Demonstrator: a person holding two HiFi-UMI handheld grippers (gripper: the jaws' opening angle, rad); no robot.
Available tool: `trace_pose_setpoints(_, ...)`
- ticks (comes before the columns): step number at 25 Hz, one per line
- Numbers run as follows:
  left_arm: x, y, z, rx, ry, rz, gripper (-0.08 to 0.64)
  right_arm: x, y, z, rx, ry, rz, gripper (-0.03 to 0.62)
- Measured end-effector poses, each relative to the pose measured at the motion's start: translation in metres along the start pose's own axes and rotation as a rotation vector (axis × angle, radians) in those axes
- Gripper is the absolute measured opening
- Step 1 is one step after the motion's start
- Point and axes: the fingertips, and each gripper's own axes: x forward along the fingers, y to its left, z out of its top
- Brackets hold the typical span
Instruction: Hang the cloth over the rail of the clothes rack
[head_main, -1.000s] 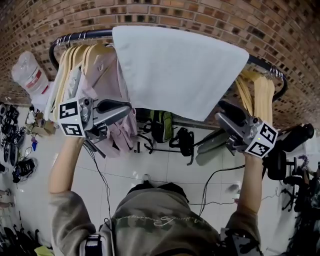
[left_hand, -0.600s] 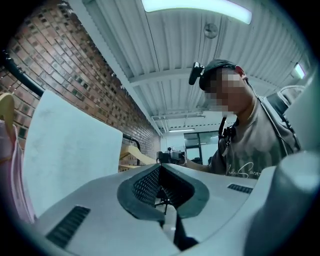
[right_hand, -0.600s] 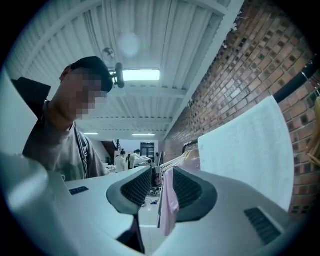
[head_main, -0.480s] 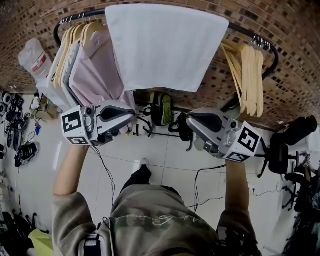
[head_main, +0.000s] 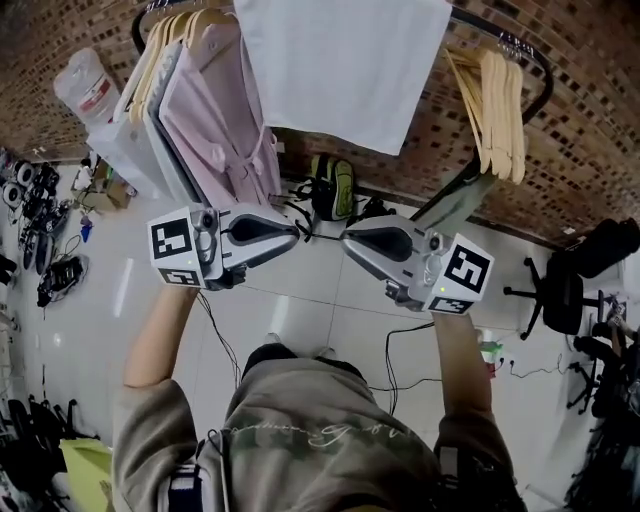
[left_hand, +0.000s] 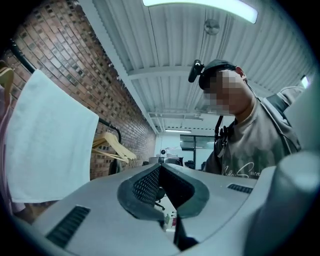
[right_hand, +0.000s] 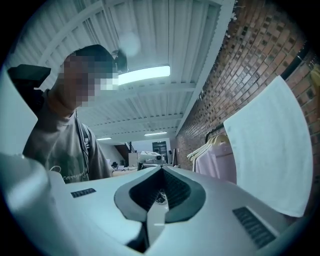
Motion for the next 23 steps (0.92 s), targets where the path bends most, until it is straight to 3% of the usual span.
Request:
trace_pose_setpoints(11, -0.031, -0.02, 0.0, -0.019, 0.031, -0.091, 0.008, 0.039, 0.018, 0.005, -0.013, -0.019, -0.061, 0.009)
trace_pose_setpoints(18, -0.042, -0.021, -0.005, -0.015, 0.024, -0.103, 0.008, 0.053, 0.028, 0.0, -0.038, 0.009, -0.054, 0.009)
trace_pose_setpoints(23, -0.047, -0.017, -0.029, 0.025, 0.085, -0.078, 0.008, 0.062, 0.041, -0.02, -0.002, -0.018, -0.069, 0.009)
